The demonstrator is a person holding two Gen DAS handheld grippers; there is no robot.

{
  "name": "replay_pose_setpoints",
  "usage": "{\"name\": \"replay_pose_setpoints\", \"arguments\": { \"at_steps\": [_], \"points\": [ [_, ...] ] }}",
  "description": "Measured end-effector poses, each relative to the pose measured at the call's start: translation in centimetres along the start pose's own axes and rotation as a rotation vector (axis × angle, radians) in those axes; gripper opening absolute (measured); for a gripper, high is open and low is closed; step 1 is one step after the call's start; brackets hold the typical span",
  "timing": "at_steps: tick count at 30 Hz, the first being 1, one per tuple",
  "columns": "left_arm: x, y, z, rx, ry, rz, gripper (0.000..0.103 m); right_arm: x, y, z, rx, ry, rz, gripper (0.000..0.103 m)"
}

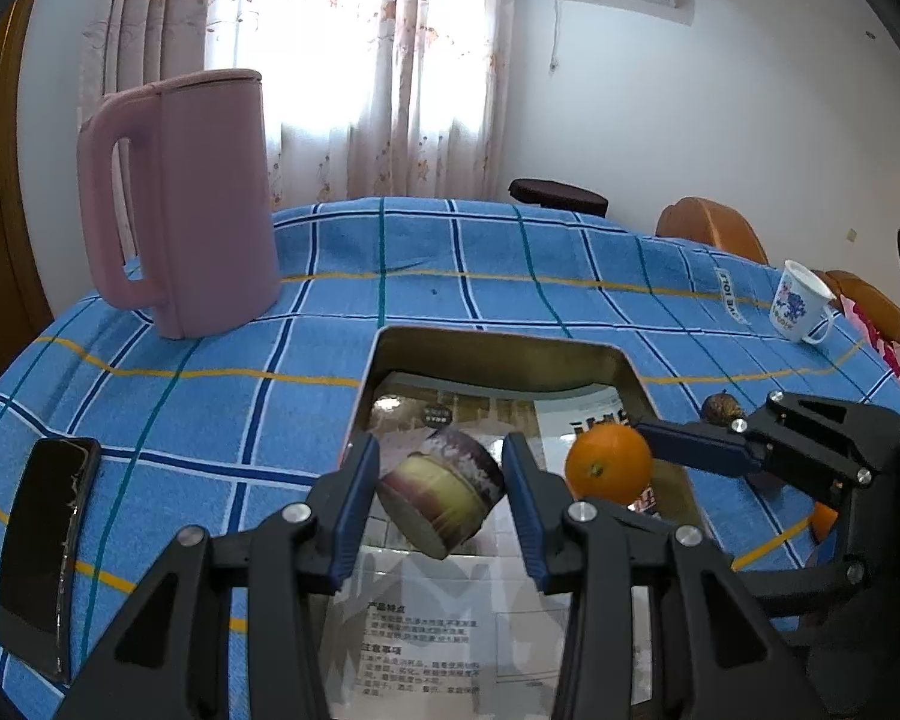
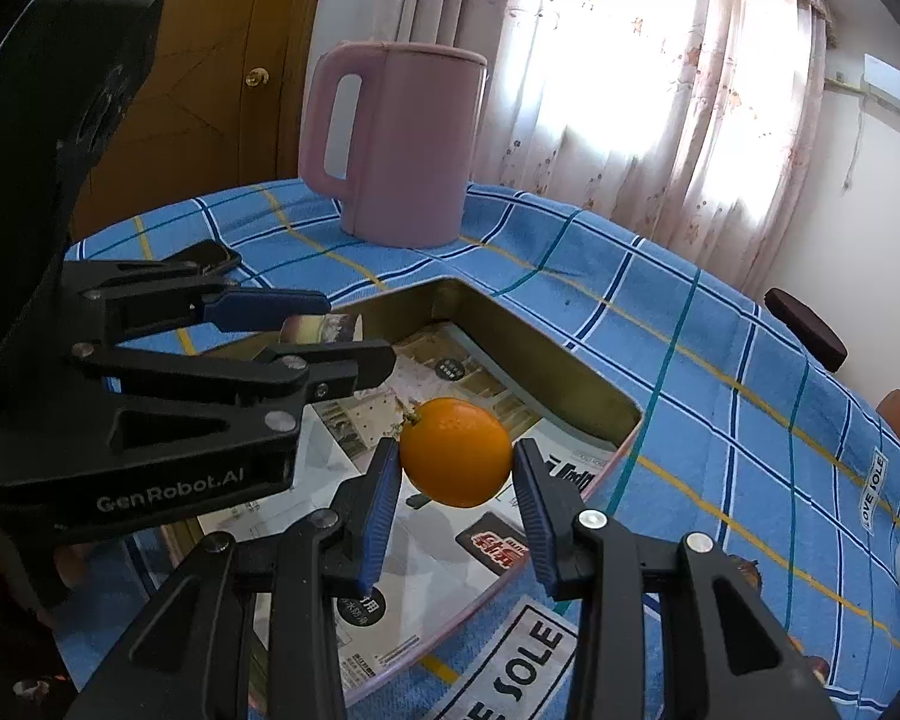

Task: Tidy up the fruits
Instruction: 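Open the left tool to drop the cylinder into the tin while the right tool drops the orange, then grasp a large orange with the left tool while the right tool grasps a brown round fruit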

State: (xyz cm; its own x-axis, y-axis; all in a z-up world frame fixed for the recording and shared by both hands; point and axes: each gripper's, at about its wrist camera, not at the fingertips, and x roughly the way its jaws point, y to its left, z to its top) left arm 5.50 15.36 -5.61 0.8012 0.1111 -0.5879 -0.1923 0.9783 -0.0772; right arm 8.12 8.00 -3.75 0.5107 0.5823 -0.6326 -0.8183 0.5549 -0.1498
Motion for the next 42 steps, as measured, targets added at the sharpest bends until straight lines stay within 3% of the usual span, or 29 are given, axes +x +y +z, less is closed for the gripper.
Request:
{"name": "replay_pose_setpoints", "arguments": {
  "at_steps": [8,10,12,17,21,30,37,42],
  "points": [
    [0.6,0.4,-0.1,-0.001,0.02,0.003,0.045,0.9,0.1,-0.3,0.007,0.028,0.002,0.041],
    [0.3,0.3,-0.1,-0.001,0.009,0.009,0.051,0.8,0.2,-0.3,0.012,0.027,0.005,0.041],
    [-0.2,0.4,0.0,-0.009,-0.01,0.013,0.071,0.5,0.2,-0.2,0.016,0.009,-0.009,0.043],
    [-2.3,0.1,0.4,-0.025,-0.081,0.006,0.077,-1.1,-0.1,-0.7,0.025,-0.021,-0.042,0.054],
    [-4.2,-0.4,0.4,-0.049,-0.141,0.0,0.094,-4.1,-1.2,-2.1,0.041,-0.051,-0.077,0.054],
    [-6.1,-6.4,-0.7,0.01,-0.176,-0.122,0.096,-12.8,-8.1,-9.0,0.194,-0.096,-0.254,0.057],
    [-3.7,-14.3,-1.9,0.106,-0.08,-0.255,0.097,-15.5,-13.9,-14.2,0.348,-0.056,-0.38,0.058],
    [-1.9,-18.4,-2.6,0.165,-0.007,-0.31,0.096,-16.1,-16.2,-16.2,0.417,-0.042,-0.409,0.058]
  ]
}}
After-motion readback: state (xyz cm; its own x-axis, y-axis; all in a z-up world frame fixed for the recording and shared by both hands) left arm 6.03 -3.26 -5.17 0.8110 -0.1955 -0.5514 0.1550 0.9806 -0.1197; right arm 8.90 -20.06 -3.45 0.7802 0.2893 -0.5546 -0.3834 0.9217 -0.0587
